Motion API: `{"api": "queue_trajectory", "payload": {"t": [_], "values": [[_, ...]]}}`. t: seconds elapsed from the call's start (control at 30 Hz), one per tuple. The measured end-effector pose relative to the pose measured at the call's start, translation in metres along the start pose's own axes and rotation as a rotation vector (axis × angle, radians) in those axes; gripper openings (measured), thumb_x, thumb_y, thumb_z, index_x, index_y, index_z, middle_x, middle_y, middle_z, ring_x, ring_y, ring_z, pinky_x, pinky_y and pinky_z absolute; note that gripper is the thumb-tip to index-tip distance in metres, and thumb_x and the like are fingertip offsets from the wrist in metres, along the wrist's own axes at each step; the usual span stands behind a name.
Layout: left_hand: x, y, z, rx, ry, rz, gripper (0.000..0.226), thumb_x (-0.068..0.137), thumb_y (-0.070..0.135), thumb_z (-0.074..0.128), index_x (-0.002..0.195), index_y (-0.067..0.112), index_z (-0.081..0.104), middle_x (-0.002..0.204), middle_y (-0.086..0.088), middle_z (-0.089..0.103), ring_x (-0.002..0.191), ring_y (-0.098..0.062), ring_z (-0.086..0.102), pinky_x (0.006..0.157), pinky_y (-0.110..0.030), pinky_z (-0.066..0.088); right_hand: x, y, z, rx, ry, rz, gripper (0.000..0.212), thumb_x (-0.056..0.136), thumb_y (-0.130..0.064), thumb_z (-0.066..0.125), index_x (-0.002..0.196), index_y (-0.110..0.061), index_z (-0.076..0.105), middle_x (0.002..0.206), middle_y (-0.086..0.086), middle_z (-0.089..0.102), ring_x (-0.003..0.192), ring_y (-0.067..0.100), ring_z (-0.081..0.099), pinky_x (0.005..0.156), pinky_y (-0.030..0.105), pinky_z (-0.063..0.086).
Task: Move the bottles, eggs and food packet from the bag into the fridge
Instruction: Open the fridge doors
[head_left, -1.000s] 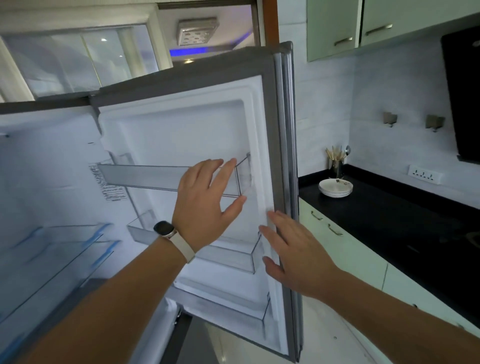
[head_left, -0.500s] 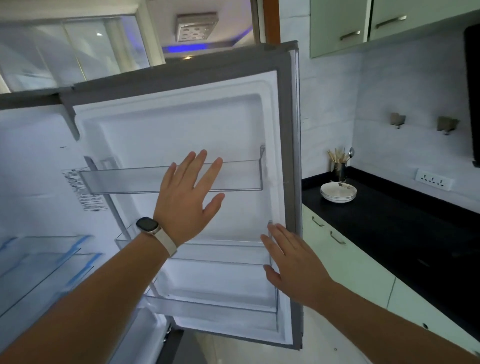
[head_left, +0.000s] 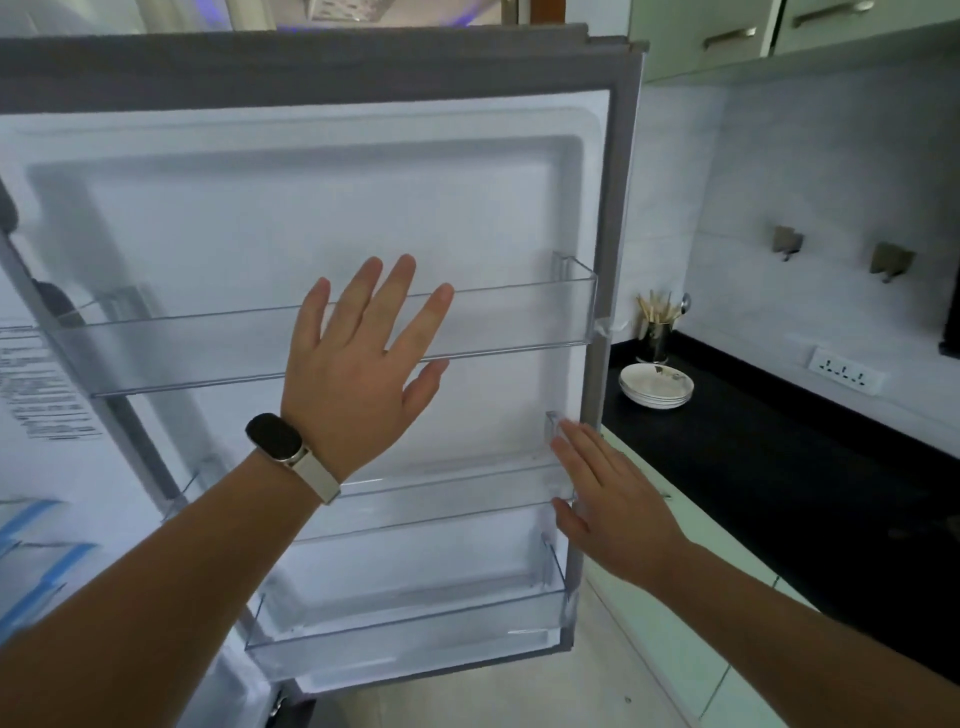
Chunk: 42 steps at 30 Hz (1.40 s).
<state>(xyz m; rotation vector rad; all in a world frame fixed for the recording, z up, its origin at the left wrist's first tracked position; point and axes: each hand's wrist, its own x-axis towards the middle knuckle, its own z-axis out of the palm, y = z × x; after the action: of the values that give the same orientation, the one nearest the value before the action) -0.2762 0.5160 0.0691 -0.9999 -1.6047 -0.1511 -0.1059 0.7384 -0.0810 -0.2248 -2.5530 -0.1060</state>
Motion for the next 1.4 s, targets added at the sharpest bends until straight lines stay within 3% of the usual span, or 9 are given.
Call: {"api": "queue_trajectory", "payload": {"t": [0.27, 0.53, 0.67, 0.77, 0.93, 1.23, 1.4], "values": [[0.007, -0.018, 0.041, 0.019, 0.057, 0.02, 0.05, 0.097, 0.038, 0.056, 0.143, 0.018, 0.053, 0.146, -0.014, 0.051, 0.131, -0.036, 0.052, 0.104, -0.053, 0.036, 0.049, 0.021, 0.027, -0.014, -0.027, 0.071, 0.064, 0.092, -0.038, 0.056, 0.146, -0.008, 0.039, 0.156, 0.01, 0.031, 0.144, 0.026, 0.03, 0.112, 0.043, 0.037], [0.017, -0.021, 0.066, 0.021, -0.006, 0.011, 0.048, 0.093, 0.025, 0.056, 0.14, 0.015, 0.055, 0.14, -0.014, 0.056, 0.123, -0.036, 0.056, 0.102, -0.051, 0.035, 0.088, 0.012, 0.044, -0.055, -0.052, 0.021, 0.061, 0.092, -0.045, 0.043, 0.145, -0.015, 0.041, 0.155, 0.01, 0.035, 0.143, 0.029, 0.032, 0.111, 0.044, 0.038], [0.018, -0.024, 0.073, 0.065, -0.03, 0.015, 0.05, 0.088, 0.018, 0.058, 0.138, 0.015, 0.056, 0.142, -0.013, 0.055, 0.128, -0.035, 0.053, 0.108, -0.051, 0.031, 0.103, 0.008, 0.056, -0.015, -0.053, 0.027, 0.061, 0.094, -0.047, 0.04, 0.146, -0.017, 0.038, 0.155, 0.009, 0.035, 0.144, 0.027, 0.03, 0.111, 0.043, 0.035], [0.015, -0.03, 0.073, 0.111, -0.054, 0.024, 0.054, 0.087, 0.018, 0.058, 0.141, 0.017, 0.054, 0.147, -0.012, 0.051, 0.134, -0.034, 0.048, 0.112, -0.053, 0.025, 0.113, 0.012, 0.063, -0.003, -0.047, 0.009, 0.059, 0.093, -0.044, 0.044, 0.144, -0.015, 0.041, 0.153, 0.011, 0.038, 0.143, 0.029, 0.031, 0.111, 0.041, 0.033], [0.011, -0.035, 0.07, 0.138, -0.043, 0.045, 0.053, 0.088, 0.017, 0.057, 0.141, 0.017, 0.054, 0.147, -0.013, 0.051, 0.133, -0.035, 0.049, 0.108, -0.055, 0.03, 0.121, 0.018, 0.072, 0.051, 0.006, -0.066, 0.055, 0.089, -0.037, 0.054, 0.137, -0.01, 0.05, 0.148, 0.016, 0.043, 0.139, 0.033, 0.036, 0.109, 0.042, 0.035], [0.015, -0.026, 0.069, 0.131, -0.063, 0.028, 0.051, 0.086, 0.024, 0.059, 0.136, 0.017, 0.059, 0.146, -0.015, 0.051, 0.134, -0.036, 0.049, 0.108, -0.059, 0.031, 0.123, 0.026, 0.074, 0.098, -0.008, -0.114, 0.054, 0.092, -0.039, 0.052, 0.138, -0.011, 0.05, 0.148, 0.017, 0.044, 0.137, 0.034, 0.04, 0.107, 0.051, 0.041], [0.015, -0.009, 0.069, -0.002, -0.099, 0.126, 0.053, 0.085, 0.025, 0.061, 0.136, 0.013, 0.059, 0.148, -0.018, 0.048, 0.138, -0.037, 0.044, 0.112, -0.06, 0.026, 0.115, 0.027, 0.059, 0.066, -0.053, -0.102, 0.056, 0.093, -0.042, 0.047, 0.142, -0.014, 0.046, 0.151, 0.014, 0.04, 0.14, 0.032, 0.036, 0.111, 0.048, 0.037]]}}
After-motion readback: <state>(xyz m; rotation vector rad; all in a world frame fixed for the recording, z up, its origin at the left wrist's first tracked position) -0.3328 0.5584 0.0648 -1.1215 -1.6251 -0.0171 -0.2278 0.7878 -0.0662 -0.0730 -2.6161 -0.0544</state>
